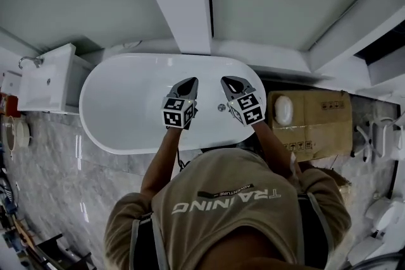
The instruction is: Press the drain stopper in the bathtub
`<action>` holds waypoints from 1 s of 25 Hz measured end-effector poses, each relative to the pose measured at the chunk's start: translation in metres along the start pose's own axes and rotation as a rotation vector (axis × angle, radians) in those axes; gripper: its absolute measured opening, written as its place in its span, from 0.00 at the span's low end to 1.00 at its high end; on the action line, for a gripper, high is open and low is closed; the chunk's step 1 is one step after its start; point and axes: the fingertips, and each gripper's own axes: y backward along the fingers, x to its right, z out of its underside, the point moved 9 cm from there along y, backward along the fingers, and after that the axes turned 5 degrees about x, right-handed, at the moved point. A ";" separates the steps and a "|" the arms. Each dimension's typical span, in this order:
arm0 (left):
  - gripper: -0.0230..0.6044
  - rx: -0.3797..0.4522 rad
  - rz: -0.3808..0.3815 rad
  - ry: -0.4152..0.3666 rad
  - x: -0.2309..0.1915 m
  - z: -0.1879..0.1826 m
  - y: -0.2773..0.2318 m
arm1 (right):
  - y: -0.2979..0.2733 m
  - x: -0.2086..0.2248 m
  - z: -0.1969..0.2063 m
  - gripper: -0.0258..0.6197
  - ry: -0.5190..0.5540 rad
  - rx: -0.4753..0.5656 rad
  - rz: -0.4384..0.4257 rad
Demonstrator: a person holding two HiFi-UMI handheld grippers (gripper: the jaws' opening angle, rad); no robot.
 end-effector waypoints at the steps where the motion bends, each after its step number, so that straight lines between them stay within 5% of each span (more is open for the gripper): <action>1: 0.04 0.016 0.000 -0.011 0.000 -0.007 0.003 | 0.004 -0.001 -0.008 0.06 -0.004 0.023 0.009; 15: 0.04 0.367 0.043 -0.126 0.001 -0.149 0.049 | 0.036 -0.014 -0.143 0.06 0.095 0.330 0.001; 25: 0.04 0.456 -0.030 -0.301 -0.002 -0.201 0.072 | 0.049 -0.006 -0.189 0.06 0.171 0.485 0.110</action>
